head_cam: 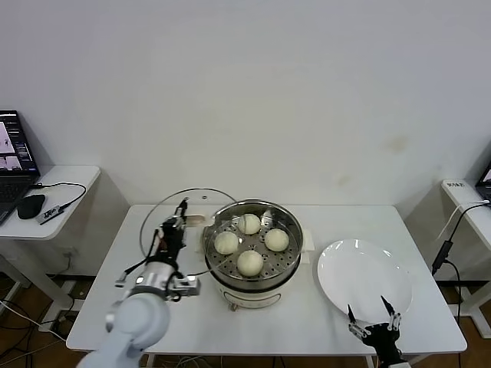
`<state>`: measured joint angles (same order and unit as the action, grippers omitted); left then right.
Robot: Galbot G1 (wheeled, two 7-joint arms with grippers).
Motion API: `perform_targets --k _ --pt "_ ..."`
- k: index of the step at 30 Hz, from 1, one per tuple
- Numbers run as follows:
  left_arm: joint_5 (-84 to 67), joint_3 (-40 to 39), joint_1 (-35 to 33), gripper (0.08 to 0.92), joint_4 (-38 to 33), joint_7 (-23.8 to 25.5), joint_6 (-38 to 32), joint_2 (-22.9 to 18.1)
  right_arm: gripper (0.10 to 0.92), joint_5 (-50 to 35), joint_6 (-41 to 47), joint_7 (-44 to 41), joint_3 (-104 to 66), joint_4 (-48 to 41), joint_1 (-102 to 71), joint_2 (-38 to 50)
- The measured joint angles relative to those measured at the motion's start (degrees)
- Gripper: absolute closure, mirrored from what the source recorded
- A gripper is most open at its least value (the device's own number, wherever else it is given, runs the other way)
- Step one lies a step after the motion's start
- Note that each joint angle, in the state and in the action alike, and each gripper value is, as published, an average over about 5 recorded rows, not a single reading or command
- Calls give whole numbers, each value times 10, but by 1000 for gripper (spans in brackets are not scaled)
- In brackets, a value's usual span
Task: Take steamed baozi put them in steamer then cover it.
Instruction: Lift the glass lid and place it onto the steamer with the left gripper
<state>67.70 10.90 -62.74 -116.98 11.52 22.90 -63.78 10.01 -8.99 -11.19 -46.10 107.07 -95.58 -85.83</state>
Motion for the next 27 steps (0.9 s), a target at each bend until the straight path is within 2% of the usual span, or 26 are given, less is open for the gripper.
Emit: perform_targets --k 13,27 --pt "92 -95 62 853 53 39 20 -104 203 22 -2 3 1 -16 5 -7" --pt "138 -124 85 853 118 46 16 -163 203 26 -6 4 4 -18 5 -12"
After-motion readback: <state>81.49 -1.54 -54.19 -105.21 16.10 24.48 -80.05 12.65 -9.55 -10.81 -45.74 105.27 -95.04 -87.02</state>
